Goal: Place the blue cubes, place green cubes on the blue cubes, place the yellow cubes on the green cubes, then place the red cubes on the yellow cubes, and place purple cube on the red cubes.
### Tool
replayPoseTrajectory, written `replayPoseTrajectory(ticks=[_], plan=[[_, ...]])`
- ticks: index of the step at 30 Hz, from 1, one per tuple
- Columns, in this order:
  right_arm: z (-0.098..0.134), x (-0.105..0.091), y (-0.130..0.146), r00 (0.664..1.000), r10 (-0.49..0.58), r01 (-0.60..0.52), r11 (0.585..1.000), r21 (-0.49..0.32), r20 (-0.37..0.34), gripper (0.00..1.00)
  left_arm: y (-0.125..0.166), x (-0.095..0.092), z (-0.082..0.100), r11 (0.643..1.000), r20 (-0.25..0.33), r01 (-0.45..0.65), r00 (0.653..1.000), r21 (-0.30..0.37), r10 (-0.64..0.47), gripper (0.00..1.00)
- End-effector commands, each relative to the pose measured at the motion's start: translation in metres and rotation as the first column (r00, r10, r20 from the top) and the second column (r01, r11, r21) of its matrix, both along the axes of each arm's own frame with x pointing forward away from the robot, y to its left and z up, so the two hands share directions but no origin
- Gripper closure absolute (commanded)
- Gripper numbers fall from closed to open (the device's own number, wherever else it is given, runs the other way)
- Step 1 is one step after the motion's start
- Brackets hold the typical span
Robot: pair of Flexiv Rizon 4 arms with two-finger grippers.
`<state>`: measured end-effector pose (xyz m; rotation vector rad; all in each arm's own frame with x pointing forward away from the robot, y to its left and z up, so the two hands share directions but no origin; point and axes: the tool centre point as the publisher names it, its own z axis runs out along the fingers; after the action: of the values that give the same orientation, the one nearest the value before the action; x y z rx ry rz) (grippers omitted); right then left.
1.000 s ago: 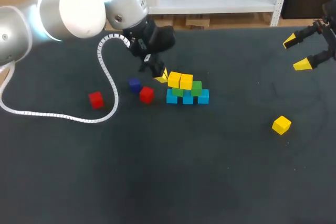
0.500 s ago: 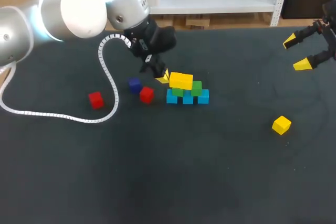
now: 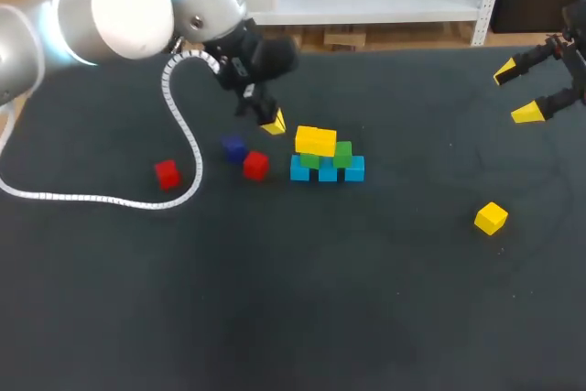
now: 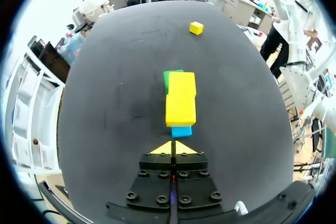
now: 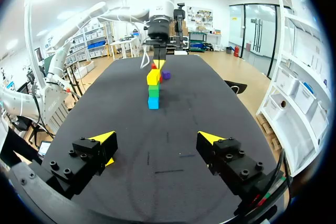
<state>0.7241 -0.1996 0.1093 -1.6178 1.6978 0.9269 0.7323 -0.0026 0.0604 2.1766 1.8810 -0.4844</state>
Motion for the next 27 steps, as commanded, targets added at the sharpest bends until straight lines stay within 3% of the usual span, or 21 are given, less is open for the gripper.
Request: replayPoseTrajectory(ticks=[1, 3, 5, 6, 7, 16, 27], plan=[[0.000, 0.000, 0.000, 1.000, 0.000, 0.000, 1.000, 0.001, 0.000, 0.00, 0.026, -0.009, 0.011, 0.999, 0.028, -0.035, 0.999, -0.035, 0.036, 1.00], [0.000, 0.000, 0.000, 1.000, 0.000, 0.000, 1.000, 0.001, 0.000, 0.00, 0.039, -0.008, 0.015, 0.996, 0.021, -0.065, 0.998, -0.057, 0.067, 0.96], [0.000, 0.000, 0.000, 1.000, 0.000, 0.000, 1.000, 0.001, 0.000, 0.00, 0.053, -0.008, 0.019, 0.995, 0.018, -0.078, 0.997, -0.064, 0.080, 0.51], [0.000, 0.000, 0.000, 1.000, 0.000, 0.000, 1.000, 0.001, 0.000, 0.00, 0.060, -0.008, 0.021, 0.994, 0.014, -0.086, 0.996, -0.072, 0.087, 0.18], [0.000, 0.000, 0.000, 1.000, 0.000, 0.000, 1.000, 0.001, 0.000, 0.00, 0.067, -0.008, 0.023, 0.992, 0.007, -0.095, 0.995, -0.080, 0.095, 0.00], [0.000, 0.000, 0.000, 1.000, 0.000, 0.000, 1.000, 0.001, 0.000, 0.00, 0.134, -0.013, 0.033, 0.967, -0.048, -0.199, 0.980, -0.159, 0.194, 0.00], [0.000, 0.000, 0.000, 1.000, 0.000, 0.000, 1.000, 0.001, 0.000, 0.00, 0.174, -0.021, 0.037, 0.972, -0.032, -0.155, 0.988, -0.174, 0.152, 0.00]])
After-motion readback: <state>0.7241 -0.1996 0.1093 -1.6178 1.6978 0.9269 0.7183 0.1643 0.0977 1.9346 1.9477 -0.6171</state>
